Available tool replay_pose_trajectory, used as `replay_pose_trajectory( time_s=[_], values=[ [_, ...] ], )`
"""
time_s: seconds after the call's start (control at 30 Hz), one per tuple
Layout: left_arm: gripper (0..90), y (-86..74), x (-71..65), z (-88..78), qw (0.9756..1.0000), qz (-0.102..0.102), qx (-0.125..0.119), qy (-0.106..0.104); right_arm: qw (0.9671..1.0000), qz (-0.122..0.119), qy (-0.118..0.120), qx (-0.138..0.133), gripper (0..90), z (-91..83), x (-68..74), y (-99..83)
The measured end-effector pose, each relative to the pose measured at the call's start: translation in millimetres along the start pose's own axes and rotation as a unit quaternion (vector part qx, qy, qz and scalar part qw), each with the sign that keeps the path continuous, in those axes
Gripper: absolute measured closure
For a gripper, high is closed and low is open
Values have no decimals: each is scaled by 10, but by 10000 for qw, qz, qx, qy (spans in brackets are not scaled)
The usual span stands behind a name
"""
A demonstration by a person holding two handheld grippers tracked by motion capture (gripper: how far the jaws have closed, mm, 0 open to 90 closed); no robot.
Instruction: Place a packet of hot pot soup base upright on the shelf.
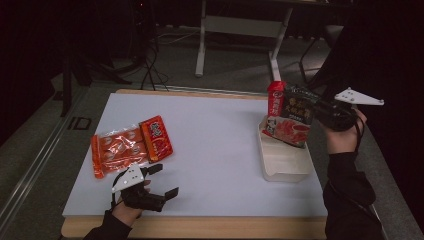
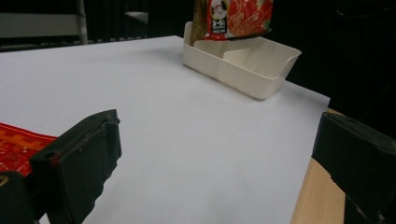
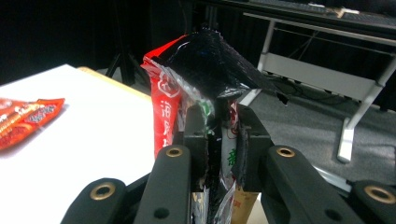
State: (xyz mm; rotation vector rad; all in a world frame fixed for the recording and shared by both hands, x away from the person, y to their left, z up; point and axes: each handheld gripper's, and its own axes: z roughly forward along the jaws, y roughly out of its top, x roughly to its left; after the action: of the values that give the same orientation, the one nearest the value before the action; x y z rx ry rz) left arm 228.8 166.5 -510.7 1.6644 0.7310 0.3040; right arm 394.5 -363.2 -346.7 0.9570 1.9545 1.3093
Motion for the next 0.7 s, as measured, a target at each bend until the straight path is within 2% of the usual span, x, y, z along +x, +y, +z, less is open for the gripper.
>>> replay_pose_trajectory(
  time_s=[0.07, 0.23, 0.3, 0.43, 0.7],
  values=[
    [15, -17, 7, 11, 10000, -16, 23, -8, 9999, -50, 93, 31, 773, 69, -25, -62],
    [15, -41, 14, 31, 10000, -47, 30, -20, 9997, -136, 140, 165, 773, 163, -28, -137],
    [15, -42, 21, 30, 10000, -49, 21, -29, 9996, -108, 148, 227, 773, 209, -26, -181],
    [15, -54, 25, 27, 10000, -76, 10, -33, 9996, -43, 213, 180, 772, 234, -30, -222],
    [15, -57, 31, 22, 9999, -125, -61, -42, 9985, 11, 525, 170, 759, 299, 31, -272]
  ],
)
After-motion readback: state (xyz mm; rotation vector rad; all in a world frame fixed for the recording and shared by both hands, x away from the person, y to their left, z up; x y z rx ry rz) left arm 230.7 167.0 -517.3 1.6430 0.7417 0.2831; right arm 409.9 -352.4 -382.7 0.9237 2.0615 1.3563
